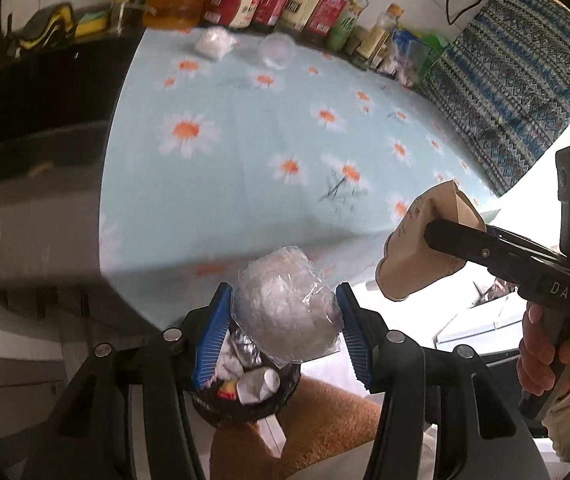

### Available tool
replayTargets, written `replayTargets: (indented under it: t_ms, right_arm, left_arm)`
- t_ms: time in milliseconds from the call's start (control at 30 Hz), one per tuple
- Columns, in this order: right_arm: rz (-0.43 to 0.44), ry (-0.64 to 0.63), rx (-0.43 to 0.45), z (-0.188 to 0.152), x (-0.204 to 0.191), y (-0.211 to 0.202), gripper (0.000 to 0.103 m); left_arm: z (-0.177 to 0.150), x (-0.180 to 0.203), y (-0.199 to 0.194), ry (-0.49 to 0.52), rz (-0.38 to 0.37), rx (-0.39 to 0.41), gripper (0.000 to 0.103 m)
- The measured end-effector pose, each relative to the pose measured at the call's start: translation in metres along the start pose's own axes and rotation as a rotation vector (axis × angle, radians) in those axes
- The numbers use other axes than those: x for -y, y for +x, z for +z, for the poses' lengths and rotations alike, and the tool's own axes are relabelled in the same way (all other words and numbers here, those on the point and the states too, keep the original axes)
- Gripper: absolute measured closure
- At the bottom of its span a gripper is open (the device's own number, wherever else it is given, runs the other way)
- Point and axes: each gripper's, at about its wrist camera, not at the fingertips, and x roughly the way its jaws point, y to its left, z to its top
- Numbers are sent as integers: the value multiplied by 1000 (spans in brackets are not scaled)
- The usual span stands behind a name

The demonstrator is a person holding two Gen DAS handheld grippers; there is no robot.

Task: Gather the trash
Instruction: 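Carry the paper cup and tissue bundle down toward the black bin, then open the left tool over the bin while the right tool releases the paper cup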

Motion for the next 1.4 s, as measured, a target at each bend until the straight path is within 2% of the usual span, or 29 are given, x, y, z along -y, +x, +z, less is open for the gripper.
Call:
replayTargets:
  t_ms: [300,400,600,867,1033,1067,1167,1333,1400]
  right_arm:
    - [36,59,-76,-31,-8,30,58]
    - [24,81,-117,-43,-3,43,58]
    - [48,206,-199,-65,21,69,58]
    - [59,274,-254,-76,37,92,58]
    - [64,298,-279,-81,43,107,57]
    - [63,301,-280,-81,44,107,51]
    - [85,325,-270,-81,49,105,39]
    - [82,343,-269,-78,56,105,36]
    - [81,346,-256,-76,55,103,32]
  left_arm:
    - [-31,-23,19,-55,-7,-88,52]
    - [-41,-27,32,-74,-11,-118,52]
    - [-59,-43,55,-134,-17,-177,52]
    - [-70,-60,81,-170,-4,-257,51]
    - [-68,-60,87,-167,-1,-264,50]
    - [-67,-62,89,-184,6,-267,49]
    - [-63,-66,89,-197,19,-255,32]
    - [-58,-75,88,-220,20,-259,31]
    - [-56,-76,85,-212,28,-253,31]
